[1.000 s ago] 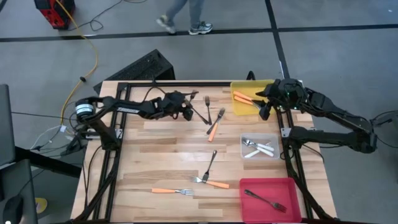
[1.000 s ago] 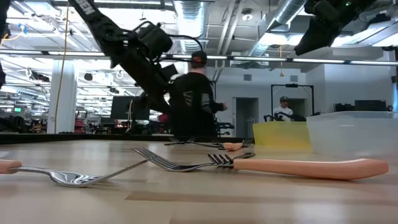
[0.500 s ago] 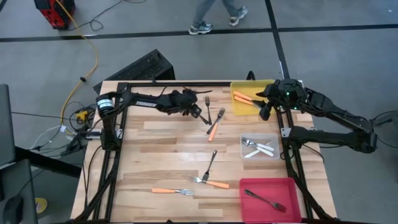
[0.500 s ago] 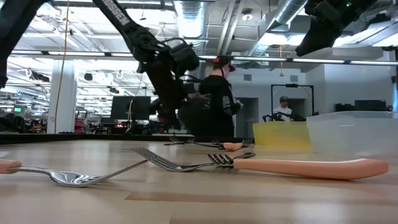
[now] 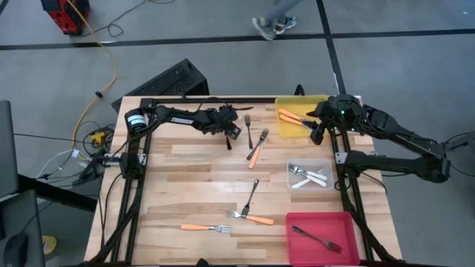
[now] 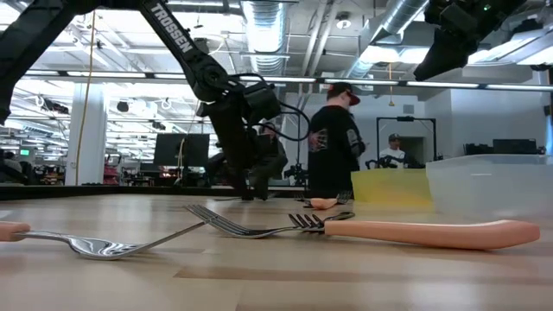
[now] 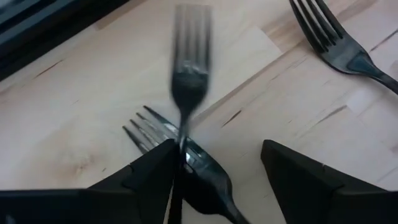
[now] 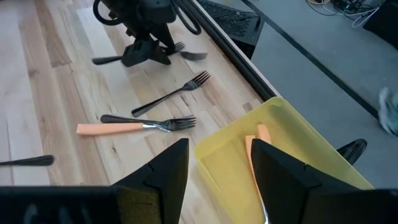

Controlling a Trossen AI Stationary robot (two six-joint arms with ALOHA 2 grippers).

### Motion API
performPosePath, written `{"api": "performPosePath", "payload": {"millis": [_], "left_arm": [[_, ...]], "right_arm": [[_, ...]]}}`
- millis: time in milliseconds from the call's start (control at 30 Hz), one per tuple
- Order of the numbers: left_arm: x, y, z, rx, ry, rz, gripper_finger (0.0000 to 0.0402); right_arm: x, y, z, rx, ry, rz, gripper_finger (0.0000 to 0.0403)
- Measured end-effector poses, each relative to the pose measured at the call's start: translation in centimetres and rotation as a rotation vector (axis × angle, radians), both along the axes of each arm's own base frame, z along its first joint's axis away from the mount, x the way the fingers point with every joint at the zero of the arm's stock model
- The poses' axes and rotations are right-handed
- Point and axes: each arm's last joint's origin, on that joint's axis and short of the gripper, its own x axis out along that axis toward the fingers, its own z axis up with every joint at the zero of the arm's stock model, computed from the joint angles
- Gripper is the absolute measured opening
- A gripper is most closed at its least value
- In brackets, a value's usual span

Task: Sort silverware by color (type)
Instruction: Put the black fork into the red bin

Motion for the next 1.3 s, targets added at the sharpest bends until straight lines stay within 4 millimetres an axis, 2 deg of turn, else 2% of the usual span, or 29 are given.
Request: {"api": "performPosePath", "payload": {"millis": [167,567,733,933,1100,1167,1300], "left_arm": [[0.0,-0.1,0.0,-0.009,0.003,-0.026,0.0173],[0.1,-0.4,-0.1,-0.004,0.033,-0.102,0.0011],[0.5,-1.0,0.3,0.014,0.012,-0.122,0.0003],[0.5,-2.1,1.9,0.001,-0.016,-0.169,0.0000],[0.6,-2.8,4.7,0.048,-0.084,-0.188,0.0000],[0.7,-3.2,5.3,0.060,-0.085,-0.207,0.0000],[1.0,-4.8,6.8,0.074,-0.130,-0.261,0.0000]], "right_arm": [[0.0,0.0,0.0,0.001,-0.001,0.000,0.0198],[-0.1,0.1,-0.2,0.026,0.006,-0.013,0.0198],[-0.2,0.1,-0.3,0.034,0.017,-0.014,0.0198],[-0.2,0.1,-0.3,0.034,0.017,-0.014,0.0198],[-0.2,0.1,-0.3,0.036,0.022,-0.014,0.0198],[-0.2,0.1,-0.3,0.038,0.026,-0.013,0.0198],[-0.3,0.2,-0.5,0.043,0.041,-0.010,0.0198]]}}
